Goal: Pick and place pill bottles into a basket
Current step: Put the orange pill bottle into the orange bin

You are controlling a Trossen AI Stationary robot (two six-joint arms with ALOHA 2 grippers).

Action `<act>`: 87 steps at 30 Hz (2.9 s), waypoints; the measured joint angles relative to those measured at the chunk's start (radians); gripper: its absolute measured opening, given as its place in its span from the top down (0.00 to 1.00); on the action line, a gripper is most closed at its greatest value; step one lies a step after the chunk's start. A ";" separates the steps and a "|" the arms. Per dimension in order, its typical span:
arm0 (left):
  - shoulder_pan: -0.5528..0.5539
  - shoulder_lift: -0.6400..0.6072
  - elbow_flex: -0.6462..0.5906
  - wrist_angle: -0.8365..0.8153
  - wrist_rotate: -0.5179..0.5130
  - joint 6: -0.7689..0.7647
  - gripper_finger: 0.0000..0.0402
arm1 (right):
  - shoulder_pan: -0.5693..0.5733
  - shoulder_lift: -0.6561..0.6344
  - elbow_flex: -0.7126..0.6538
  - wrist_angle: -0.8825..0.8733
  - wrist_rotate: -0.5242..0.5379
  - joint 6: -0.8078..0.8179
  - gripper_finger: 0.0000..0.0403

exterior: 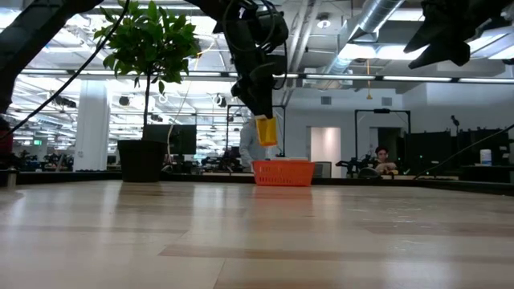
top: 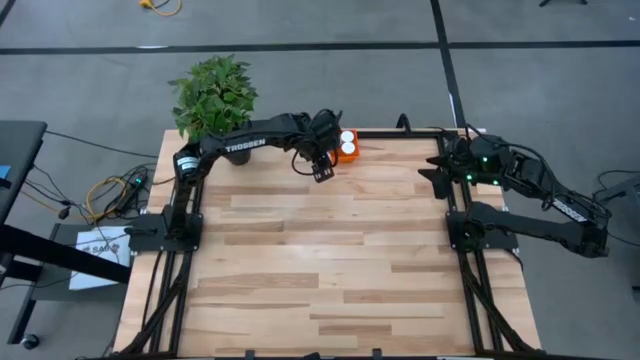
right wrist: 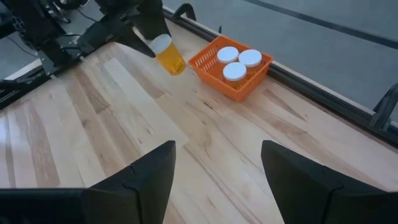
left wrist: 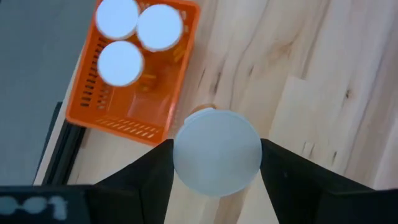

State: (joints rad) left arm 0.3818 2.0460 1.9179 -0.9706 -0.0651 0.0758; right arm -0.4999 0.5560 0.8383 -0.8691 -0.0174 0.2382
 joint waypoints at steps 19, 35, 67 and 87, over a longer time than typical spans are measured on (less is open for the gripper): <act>0.022 0.000 0.051 -0.020 -0.008 -0.107 0.49 | 0.000 0.000 0.000 0.018 -0.004 0.000 0.42; 0.044 0.051 0.213 -0.084 -0.022 -0.154 0.49 | 0.000 0.000 0.000 0.043 -0.006 0.009 0.42; 0.087 0.187 0.211 -0.082 -0.079 -0.122 0.49 | 0.000 0.000 0.000 0.036 -0.009 0.043 0.42; 0.079 0.217 0.204 -0.075 -0.078 -0.070 0.48 | 0.000 0.000 0.000 0.032 -0.008 0.042 0.42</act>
State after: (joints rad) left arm 0.4612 2.2627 2.1218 -1.0457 -0.1428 0.0058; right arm -0.4999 0.5560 0.8383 -0.8367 -0.0257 0.2806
